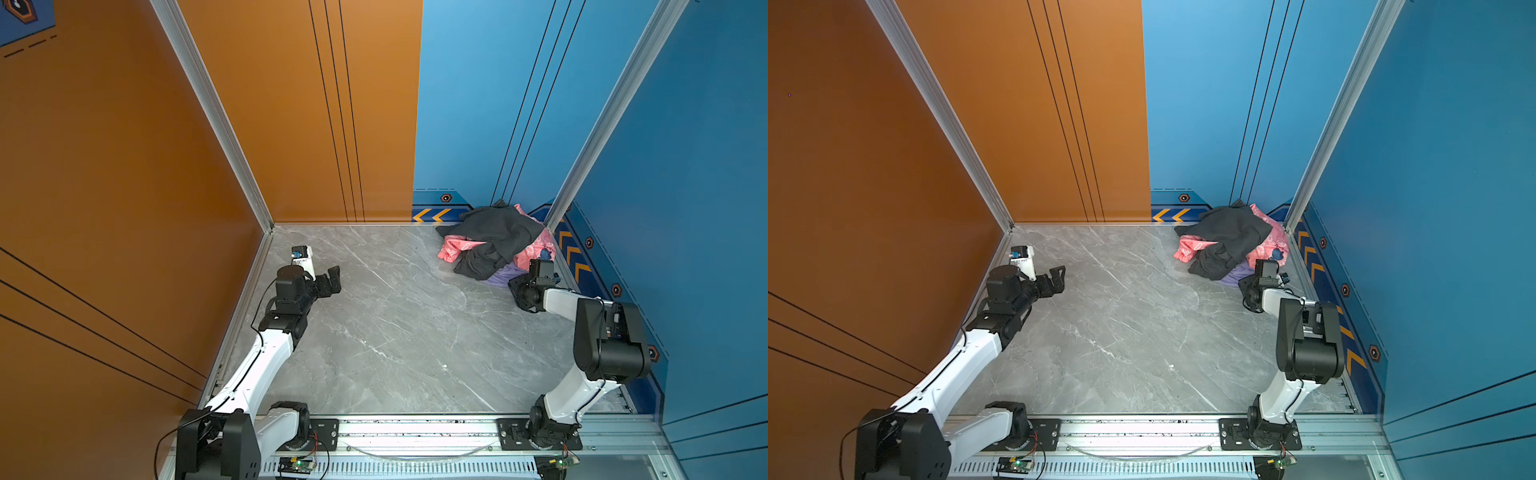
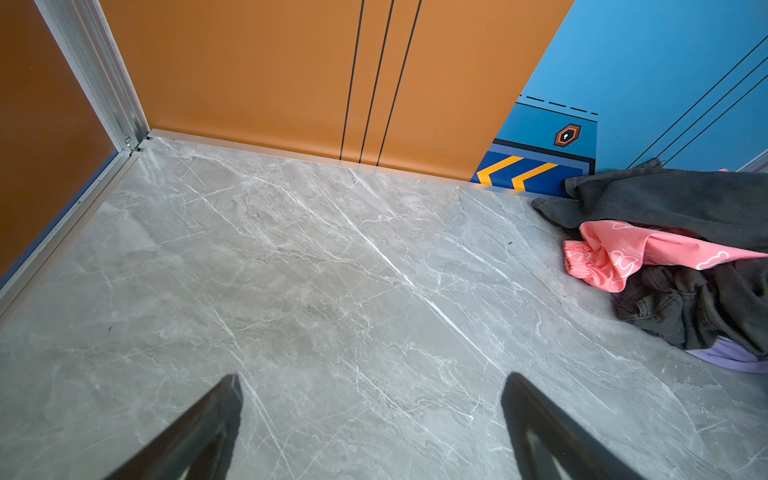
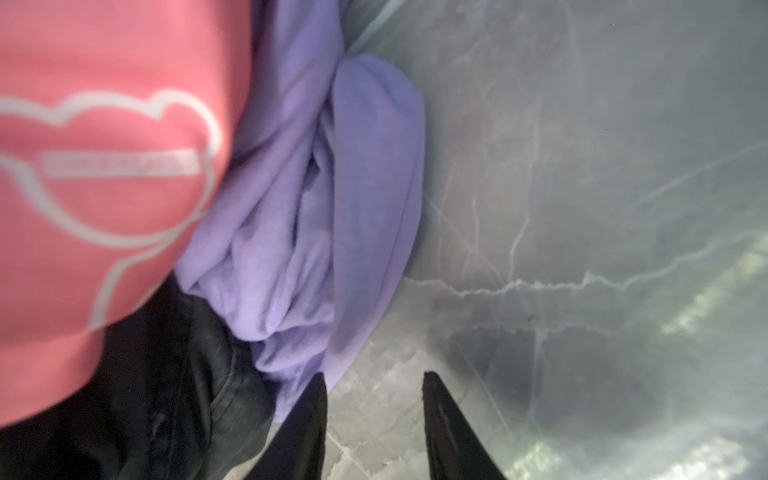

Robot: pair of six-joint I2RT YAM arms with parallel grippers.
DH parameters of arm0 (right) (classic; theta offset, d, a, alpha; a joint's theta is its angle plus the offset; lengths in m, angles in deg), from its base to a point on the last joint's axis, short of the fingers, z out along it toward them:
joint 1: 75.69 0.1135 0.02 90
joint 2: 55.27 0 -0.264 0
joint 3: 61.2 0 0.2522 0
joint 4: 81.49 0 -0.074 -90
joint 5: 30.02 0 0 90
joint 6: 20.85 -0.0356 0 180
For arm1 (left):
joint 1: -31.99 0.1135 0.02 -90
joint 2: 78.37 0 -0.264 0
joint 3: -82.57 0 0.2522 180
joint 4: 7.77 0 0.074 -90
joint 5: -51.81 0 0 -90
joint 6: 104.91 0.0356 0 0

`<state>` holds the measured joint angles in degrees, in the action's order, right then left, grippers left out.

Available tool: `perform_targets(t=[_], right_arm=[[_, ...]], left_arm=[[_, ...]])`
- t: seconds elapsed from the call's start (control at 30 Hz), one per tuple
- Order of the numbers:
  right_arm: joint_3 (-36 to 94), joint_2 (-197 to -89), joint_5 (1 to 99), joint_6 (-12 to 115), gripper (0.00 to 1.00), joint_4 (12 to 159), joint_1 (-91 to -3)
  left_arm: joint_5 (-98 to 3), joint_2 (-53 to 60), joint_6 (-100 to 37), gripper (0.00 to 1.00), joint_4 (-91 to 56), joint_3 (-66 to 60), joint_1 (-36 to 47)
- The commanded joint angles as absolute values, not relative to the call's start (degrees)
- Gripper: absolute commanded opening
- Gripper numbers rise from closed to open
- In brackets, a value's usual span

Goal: Pick out a specific cloth from the pile
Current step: 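Reach the right gripper into the pile toward the lavender shirt while raising the left arm, then close the right gripper on the lavender shirt under the pink shirt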

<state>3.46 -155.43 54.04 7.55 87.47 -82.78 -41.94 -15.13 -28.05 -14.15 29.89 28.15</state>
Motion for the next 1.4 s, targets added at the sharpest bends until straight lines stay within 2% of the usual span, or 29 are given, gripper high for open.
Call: perform_targets(t=[0.0, 0.33, 0.5, 0.53, 0.67, 0.87, 0.93, 1.37], right_arm=[[5.58, -157.18, 55.23, 6.09, 0.39, 89.72, -83.07], [7.64, -161.45, 54.64, 5.96, 0.39, 92.03, -83.07], [9.15, -163.29, 53.56, 6.11, 0.36, 92.16, -83.06], [9.38, -163.53, 53.56, 6.06, 0.33, 92.14, -83.07], [9.84, -164.1, 53.56, 5.78, 0.29, 91.58, -82.98], [9.9, -164.31, 53.56, 5.7, 0.05, 90.8, -82.91], [9.94, -163.94, 53.3, 5.61, 0.01, 91.31, -82.9], [8.81, -153.29, 55.57, 1.83, 0.0, 97.17, -81.53]], left_arm=[[-42.59, -14.74, -27.92, 0.98, -14.86, 28.2, 27.6], [-41.9, -15.18, -27.84, 0.98, -14.94, 28.54, 26.98], [-41.58, -15.09, -27.83, 0.98, -14.94, 28.73, 26.71], [-41.54, -15.0, -27.83, 0.98, -14.98, 28.65, 26.64], [-41.21, -15.0, -27.96, 0.98, -15.0, 28.75, 26.45], [-40.35, -15.09, -28.0, 0.98, -14.94, 29.03, 26.11], [-40.14, -14.99, -28.05, 0.98, -14.86, 28.99, 25.93], [-39.64, -13.42, -27.56, 0.98, -14.86, 27.69, 24.49]])
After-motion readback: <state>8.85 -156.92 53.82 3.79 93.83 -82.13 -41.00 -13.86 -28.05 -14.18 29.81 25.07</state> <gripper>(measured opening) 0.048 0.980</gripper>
